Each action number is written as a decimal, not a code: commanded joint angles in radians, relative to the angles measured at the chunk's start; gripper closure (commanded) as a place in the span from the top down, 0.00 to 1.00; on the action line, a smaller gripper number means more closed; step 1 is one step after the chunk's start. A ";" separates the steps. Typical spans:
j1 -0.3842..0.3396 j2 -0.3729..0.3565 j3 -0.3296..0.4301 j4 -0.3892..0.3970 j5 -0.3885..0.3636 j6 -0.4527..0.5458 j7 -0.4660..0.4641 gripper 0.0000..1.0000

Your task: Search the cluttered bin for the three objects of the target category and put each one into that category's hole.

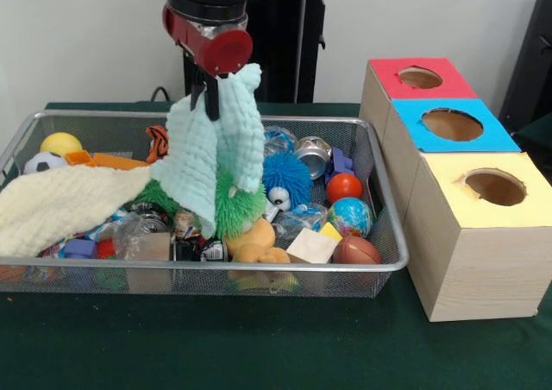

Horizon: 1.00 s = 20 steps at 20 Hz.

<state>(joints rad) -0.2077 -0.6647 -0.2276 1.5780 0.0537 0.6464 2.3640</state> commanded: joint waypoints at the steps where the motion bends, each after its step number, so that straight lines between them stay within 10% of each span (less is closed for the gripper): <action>1: 0.046 0.072 0.082 0.104 0.053 -0.098 0.181 0.00; 20: 0.140 0.046 0.031 0.239 0.175 -0.177 0.230 0.00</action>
<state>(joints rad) -0.0771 -0.6270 -0.2270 1.7134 0.1671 0.5113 2.3640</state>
